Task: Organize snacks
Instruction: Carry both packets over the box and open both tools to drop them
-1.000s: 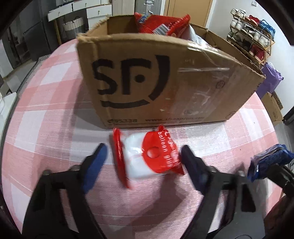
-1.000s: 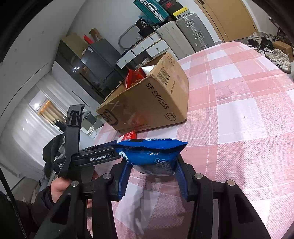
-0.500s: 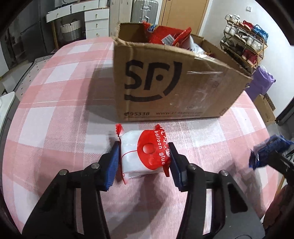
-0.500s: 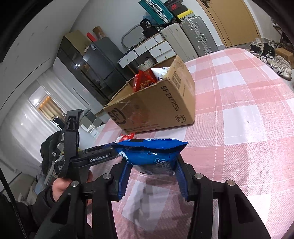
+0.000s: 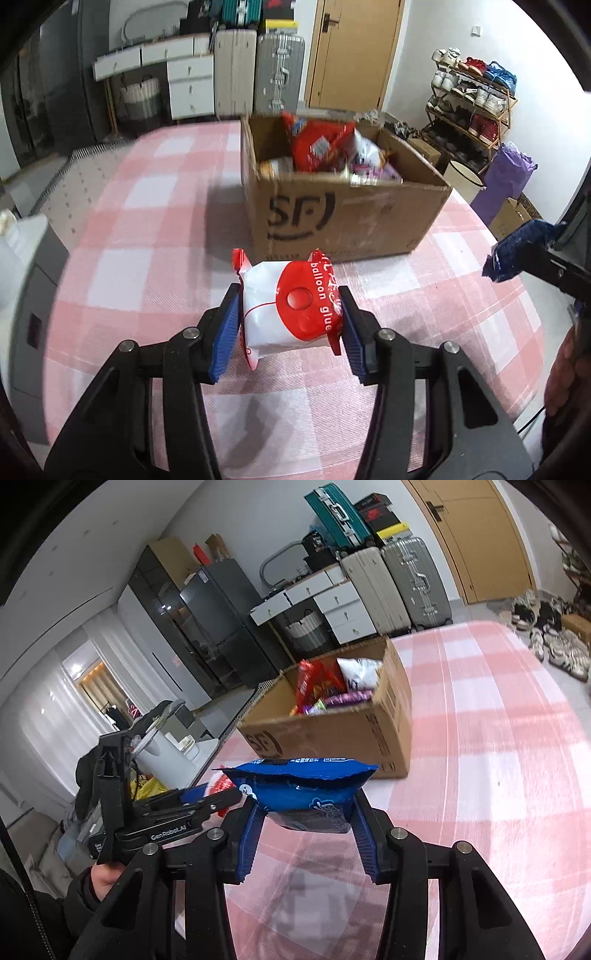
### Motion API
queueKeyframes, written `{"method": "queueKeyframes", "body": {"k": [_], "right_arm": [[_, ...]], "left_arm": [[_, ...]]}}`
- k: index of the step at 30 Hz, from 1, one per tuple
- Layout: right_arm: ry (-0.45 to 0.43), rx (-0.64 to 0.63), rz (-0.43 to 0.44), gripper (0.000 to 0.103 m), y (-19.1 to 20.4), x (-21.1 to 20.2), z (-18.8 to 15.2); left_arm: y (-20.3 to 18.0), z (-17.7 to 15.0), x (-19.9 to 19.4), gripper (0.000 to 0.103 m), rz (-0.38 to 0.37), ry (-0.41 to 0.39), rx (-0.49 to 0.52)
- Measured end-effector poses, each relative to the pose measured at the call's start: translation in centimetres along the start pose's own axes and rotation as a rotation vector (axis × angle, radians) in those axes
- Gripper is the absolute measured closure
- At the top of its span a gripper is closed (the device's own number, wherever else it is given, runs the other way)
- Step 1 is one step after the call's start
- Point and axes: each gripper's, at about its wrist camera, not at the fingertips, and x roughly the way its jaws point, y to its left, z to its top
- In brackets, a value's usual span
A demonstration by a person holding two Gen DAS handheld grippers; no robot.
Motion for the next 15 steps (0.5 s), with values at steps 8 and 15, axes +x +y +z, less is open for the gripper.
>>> {"method": "queueKeyframes", "body": {"k": [8, 15], "right_arm": [[-0.035, -0.084, 0.003, 0.057, 2.5, -0.6, 3.5], [-0.076, -0.138, 0.007, 0.057, 4.1, -0.9, 6.7]], "left_arm": [[0.7, 3.1, -5.1, 0.056, -0.008, -0.087, 0.052], [0.8, 7.4, -8.0, 0.055, -0.01, -0.148, 0.085]]}}
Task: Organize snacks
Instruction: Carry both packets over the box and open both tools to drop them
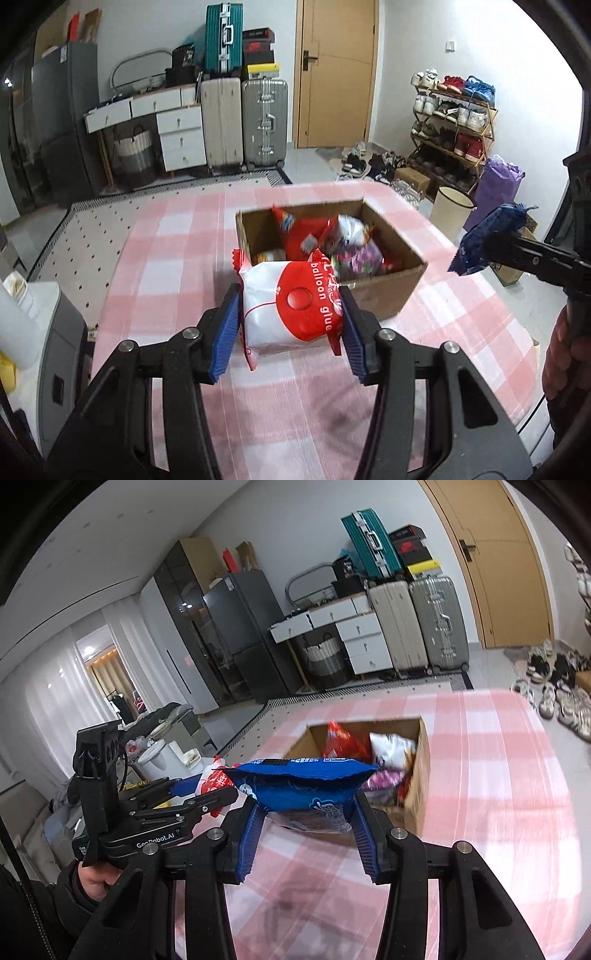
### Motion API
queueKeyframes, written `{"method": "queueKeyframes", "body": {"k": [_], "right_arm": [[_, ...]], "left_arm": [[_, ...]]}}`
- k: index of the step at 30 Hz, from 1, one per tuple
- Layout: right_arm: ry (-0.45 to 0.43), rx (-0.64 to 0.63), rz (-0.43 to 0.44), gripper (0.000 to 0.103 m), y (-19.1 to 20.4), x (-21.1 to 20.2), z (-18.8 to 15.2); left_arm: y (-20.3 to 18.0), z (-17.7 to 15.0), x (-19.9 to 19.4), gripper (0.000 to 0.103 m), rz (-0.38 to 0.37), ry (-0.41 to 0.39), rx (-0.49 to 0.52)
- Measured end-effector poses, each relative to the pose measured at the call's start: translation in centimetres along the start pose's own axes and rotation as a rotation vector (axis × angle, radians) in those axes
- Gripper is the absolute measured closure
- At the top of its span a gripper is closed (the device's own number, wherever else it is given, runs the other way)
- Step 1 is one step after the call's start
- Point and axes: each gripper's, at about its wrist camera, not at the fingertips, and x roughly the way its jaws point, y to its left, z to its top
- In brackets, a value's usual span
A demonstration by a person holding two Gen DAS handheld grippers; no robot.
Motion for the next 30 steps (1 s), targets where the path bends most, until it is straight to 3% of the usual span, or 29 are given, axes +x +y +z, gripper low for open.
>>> {"method": "queueKeyframes", "body": {"k": [4, 9, 14, 22, 30], "right_arm": [[-0.013, -0.035, -0.007, 0.057, 0.7, 0.2, 1.8], [-0.026, -0.075, -0.027, 0.057, 1.2, 0.5, 3.9], [-0.032, -0.085, -0.022, 0.057, 1.4, 1.2, 5.9], [-0.011, -0.08, -0.039, 0.057, 0.5, 3.3, 8.3], [0.02, -0.066, -0.053, 0.057, -0.7, 5.5, 9.7]], "left_arm": [[-0.1, 2.3, -1.0, 0.055, -0.008, -0.029, 0.014], [-0.1, 5.0, -0.6, 0.055, -0.086, -0.031, -0.018], [0.2, 8.0, -0.2, 0.055, -0.116, -0.037, -0.041], [-0.1, 11.5, 4.0, 0.055, -0.134, -0.022, -0.078], [-0.6, 12.8, 8.7, 0.055, -0.159, 0.016, -0.083]]}}
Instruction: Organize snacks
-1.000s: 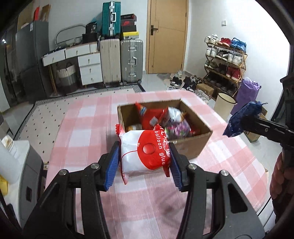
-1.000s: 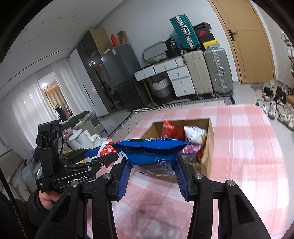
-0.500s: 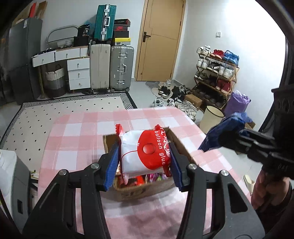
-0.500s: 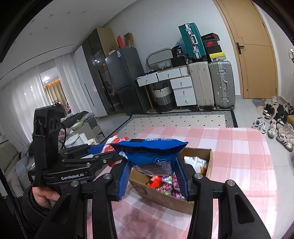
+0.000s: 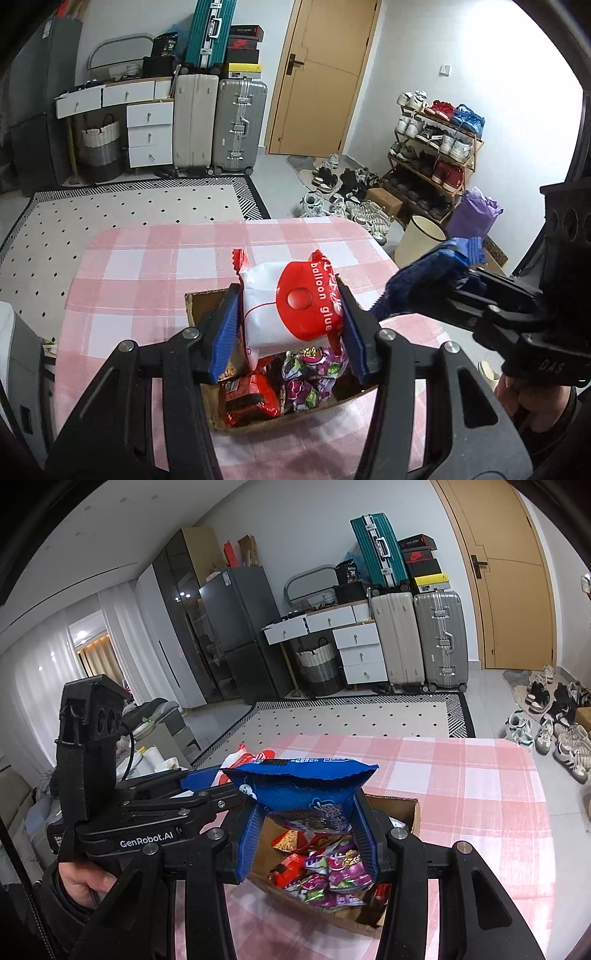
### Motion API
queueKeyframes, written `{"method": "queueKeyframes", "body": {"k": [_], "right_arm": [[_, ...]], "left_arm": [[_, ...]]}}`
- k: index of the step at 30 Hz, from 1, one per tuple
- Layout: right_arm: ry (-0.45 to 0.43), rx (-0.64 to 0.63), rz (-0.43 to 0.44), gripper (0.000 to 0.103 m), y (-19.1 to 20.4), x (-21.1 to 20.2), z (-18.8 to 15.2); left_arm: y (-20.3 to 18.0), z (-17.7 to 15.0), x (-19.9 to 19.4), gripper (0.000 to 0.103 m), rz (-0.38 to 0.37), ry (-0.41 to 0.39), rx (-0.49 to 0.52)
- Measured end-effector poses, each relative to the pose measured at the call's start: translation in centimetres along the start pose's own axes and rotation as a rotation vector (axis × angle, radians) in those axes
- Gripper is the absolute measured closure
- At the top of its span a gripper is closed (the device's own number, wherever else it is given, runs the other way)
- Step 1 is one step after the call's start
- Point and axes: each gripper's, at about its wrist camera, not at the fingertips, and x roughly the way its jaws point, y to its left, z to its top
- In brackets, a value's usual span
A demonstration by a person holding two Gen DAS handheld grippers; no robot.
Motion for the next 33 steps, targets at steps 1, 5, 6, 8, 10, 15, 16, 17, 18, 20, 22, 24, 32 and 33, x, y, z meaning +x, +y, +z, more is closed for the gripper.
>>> {"method": "queueKeyframes", "body": {"k": [1, 5, 6, 8, 10, 15, 16, 17, 18, 20, 22, 24, 32, 33], "right_arm": [[0.006, 0.004, 0.001, 0.057, -0.2, 0.3, 0.1], [0.034, 0.018, -0.005, 0.057, -1.1, 2.0, 0.2], [0.046, 0.021, -0.009, 0.057, -1.3, 2.4, 0.1], [0.059, 0.028, -0.012, 0.057, -1.7, 3.1, 0.0], [0.072, 0.036, -0.015, 0.057, -2.2, 3.8, -0.1], [0.086, 0.049, -0.02, 0.045, -3.0, 5.2, -0.2], [0.094, 0.053, -0.022, 0.036, -3.1, 5.5, -0.2], [0.092, 0.055, -0.024, 0.031, -3.3, 5.5, -0.3], [0.087, 0.055, -0.022, 0.031, -3.4, 5.5, -0.3], [0.076, 0.056, -0.026, 0.03, -3.5, 5.3, -0.3], [0.069, 0.059, -0.02, 0.03, -3.5, 4.9, -0.3], [0.062, 0.06, -0.025, 0.03, -3.5, 4.6, -0.3], [0.0, 0.05, -0.02, 0.024, -2.2, 1.4, -0.1], [-0.01, 0.046, -0.021, 0.024, -2.0, 0.9, -0.1]], "left_arm": [[0.1, 0.3, 0.5, 0.055, 0.0, 0.004, 0.001], [0.9, 0.4, 2.9, 0.055, -0.011, 0.034, -0.017], [1.1, 0.4, 3.6, 0.055, -0.012, 0.04, -0.021], [1.5, 0.3, 4.5, 0.055, -0.016, 0.051, -0.027], [1.8, 0.1, 5.6, 0.055, -0.024, 0.061, -0.03], [2.6, -0.3, 7.9, 0.045, -0.017, 0.087, -0.036], [2.7, -0.3, 8.1, 0.045, -0.015, 0.085, -0.038], [2.9, -0.3, 8.3, 0.043, -0.011, 0.087, -0.039], [3.1, -0.3, 8.4, 0.042, -0.004, 0.087, -0.043], [3.5, -0.4, 8.2, 0.033, -0.013, 0.077, -0.056], [3.5, -0.4, 7.9, 0.031, 0.003, 0.065, -0.052], [3.5, -0.4, 7.5, 0.031, 0.002, 0.054, -0.053], [2.5, -1.2, 4.2, 0.023, 0.042, 0.007, -0.034], [2.3, -1.4, 3.3, 0.023, 0.044, 0.0, -0.036]]}}
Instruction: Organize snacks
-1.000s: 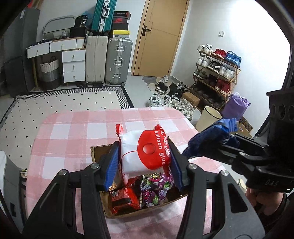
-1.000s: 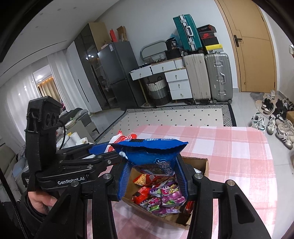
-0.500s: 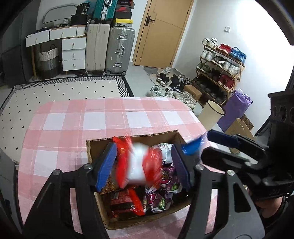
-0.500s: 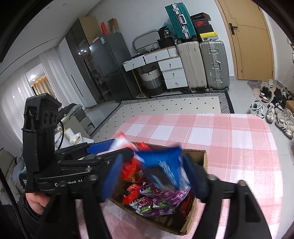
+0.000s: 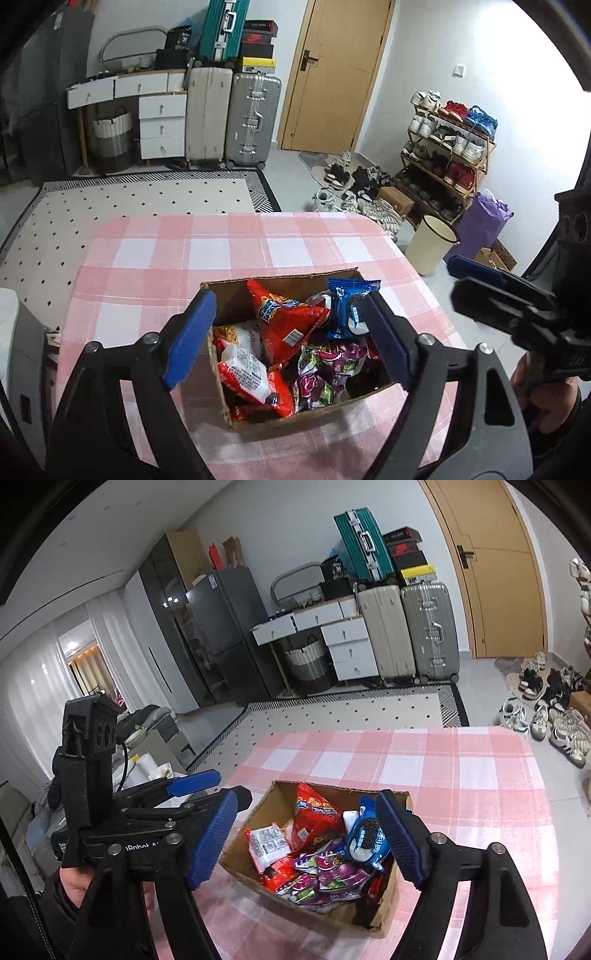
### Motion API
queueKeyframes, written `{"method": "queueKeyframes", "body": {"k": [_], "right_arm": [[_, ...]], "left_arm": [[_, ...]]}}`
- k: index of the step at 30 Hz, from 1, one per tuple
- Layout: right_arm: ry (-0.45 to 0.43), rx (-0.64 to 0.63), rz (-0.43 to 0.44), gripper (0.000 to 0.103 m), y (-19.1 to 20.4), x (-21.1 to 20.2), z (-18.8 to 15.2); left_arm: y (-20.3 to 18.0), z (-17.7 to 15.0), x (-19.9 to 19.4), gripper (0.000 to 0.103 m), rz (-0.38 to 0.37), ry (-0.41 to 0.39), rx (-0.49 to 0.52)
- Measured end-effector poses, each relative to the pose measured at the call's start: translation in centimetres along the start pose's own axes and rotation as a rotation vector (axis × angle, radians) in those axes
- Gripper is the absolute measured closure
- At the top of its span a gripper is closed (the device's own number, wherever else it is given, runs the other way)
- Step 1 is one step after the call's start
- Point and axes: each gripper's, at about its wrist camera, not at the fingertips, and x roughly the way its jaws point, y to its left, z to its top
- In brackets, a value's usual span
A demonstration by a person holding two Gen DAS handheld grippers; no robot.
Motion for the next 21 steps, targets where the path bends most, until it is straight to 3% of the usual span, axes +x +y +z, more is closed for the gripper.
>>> {"method": "queueKeyframes", "body": {"k": [3, 5, 6, 13, 21], "right_arm": [[-0.024, -0.008, 0.0, 0.022, 0.7, -1.4, -0.3], [-0.033, -0.013, -0.002, 0.006, 1.1, -2.4, -0.7], [-0.036, -0.013, 0.001, 0.005, 1.1, -2.8, -1.0], [-0.05, -0.001, -0.01, 0.004, 1.4, -5.3, -4.2], [-0.051, 0.051, -0.009, 0.004, 1.2, -7.8, -8.3]], "left_arm": [[-0.3, -0.6, -1.5, 0.021, 0.015, -0.018, 0.0], [-0.5, -1.1, -2.7, 0.019, 0.016, -0.027, 0.0], [-0.6, -1.4, -3.3, 0.018, 0.015, -0.035, 0.0], [-1.8, -4.3, -7.9, 0.001, 0.033, -0.101, 0.004], [-2.1, -8.6, -12.9, 0.001, 0.054, -0.144, 0.0]]}}
